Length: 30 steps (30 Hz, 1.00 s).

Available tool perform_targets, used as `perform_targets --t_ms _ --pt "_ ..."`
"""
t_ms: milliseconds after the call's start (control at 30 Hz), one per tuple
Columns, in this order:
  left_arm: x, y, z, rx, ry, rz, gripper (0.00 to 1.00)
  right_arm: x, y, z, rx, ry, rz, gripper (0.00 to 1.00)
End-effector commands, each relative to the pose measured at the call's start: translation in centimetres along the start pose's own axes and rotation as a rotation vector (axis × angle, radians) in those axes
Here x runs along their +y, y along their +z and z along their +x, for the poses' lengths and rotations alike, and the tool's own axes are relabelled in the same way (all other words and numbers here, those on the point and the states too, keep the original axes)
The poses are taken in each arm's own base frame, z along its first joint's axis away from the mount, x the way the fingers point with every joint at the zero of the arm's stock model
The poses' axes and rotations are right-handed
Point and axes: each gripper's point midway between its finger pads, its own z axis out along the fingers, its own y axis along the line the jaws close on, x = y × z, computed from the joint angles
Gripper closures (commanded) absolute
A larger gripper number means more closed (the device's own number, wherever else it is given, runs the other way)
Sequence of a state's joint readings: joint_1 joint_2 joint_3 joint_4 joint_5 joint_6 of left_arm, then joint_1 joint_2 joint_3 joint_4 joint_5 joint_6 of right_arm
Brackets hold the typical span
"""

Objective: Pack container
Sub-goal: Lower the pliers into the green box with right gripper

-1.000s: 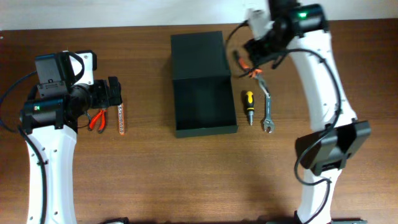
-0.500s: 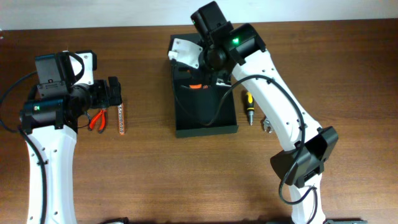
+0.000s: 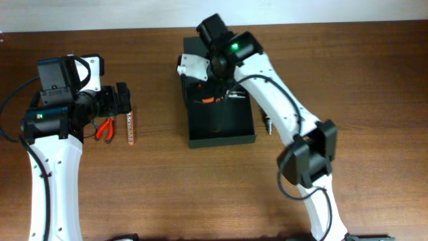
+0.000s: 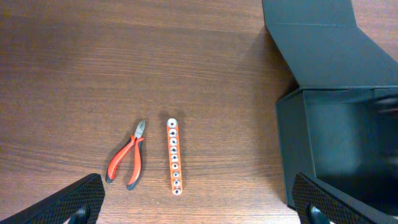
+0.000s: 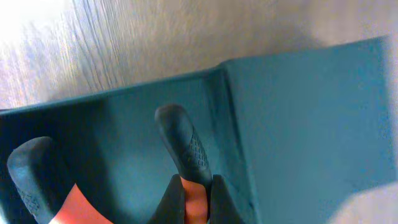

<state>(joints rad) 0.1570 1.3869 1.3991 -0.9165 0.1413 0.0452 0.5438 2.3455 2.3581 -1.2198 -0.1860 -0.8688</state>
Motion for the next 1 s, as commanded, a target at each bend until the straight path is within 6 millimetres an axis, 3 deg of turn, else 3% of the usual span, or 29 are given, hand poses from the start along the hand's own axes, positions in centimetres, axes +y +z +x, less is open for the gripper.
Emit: perform_targets --t_ms 0,200,400,600,967 --pt "0.3 -0.4 -0.8 -0.02 0.019 -0.012 0.01 0.2 1.7 0.1 -0.006 -0.005 -0.035 0.96" --pt "0.3 -0.4 -0.8 -0.02 0.019 -0.012 0.01 0.7 5.1 1.4 0.035 0.004 -0.085 0.96" --pt "0.3 -0.4 -0.8 -0.02 0.019 -0.012 0.01 0.0 7.2 1.3 0.022 -0.003 -0.07 0.96" --pt "0.3 -0.4 -0.8 -0.02 0.019 -0.012 0.01 -0.7 8.3 0.9 -0.001 -0.021 -0.044 0.96" --pt "0.3 -0.4 -0.8 -0.02 0.019 -0.012 0.01 -1.0 8.4 0.6 -0.019 -0.06 -0.038 0.96"
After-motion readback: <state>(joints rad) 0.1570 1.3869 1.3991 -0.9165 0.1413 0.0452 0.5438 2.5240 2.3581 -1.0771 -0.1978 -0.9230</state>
